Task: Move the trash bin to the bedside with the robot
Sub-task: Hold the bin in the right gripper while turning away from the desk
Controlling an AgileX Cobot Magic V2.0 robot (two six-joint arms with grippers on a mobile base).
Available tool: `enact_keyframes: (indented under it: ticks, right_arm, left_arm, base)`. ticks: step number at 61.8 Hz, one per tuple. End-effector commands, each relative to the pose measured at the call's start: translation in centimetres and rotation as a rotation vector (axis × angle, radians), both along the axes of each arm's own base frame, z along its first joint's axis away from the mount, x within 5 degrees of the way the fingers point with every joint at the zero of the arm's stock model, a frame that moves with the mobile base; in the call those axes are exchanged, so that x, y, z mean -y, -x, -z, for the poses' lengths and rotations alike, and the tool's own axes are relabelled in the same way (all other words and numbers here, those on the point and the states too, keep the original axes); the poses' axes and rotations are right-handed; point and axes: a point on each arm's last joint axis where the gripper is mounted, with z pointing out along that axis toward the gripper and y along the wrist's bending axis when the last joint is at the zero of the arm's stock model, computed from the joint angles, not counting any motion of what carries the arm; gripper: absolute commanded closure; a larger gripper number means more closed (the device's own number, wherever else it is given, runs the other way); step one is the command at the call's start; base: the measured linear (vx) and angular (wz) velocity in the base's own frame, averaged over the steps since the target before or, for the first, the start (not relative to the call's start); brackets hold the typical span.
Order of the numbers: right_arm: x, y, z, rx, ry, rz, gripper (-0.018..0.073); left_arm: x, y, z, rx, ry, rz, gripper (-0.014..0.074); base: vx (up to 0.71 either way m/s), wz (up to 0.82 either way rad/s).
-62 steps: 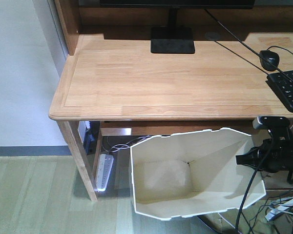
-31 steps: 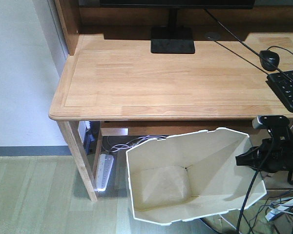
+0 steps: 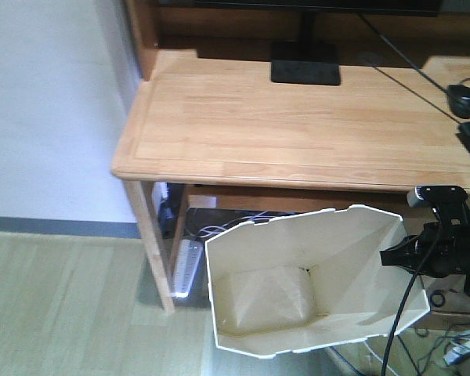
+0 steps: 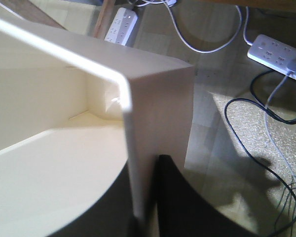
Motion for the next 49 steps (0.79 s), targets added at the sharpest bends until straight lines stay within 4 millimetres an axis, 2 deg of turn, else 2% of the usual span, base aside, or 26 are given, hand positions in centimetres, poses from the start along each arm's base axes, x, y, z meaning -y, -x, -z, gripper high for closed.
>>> enact_keyframes:
  ticks: [1, 49]
  right_arm:
    - [-1.42, -0.91, -2.71, 0.097, -0.225, 0.011, 0.0564]
    - [-1.42, -0.91, -2.71, 0.097, -0.225, 0.011, 0.0564]
  left_arm:
    - [0.01, -0.12, 0.27, 0.054, 0.012, 0.000, 0.0602]
    - [0.01, -0.12, 0.27, 0.054, 0.012, 0.000, 0.0602]
  base:
    - [-0.10, 0.37]
    - [-0.10, 0.40]
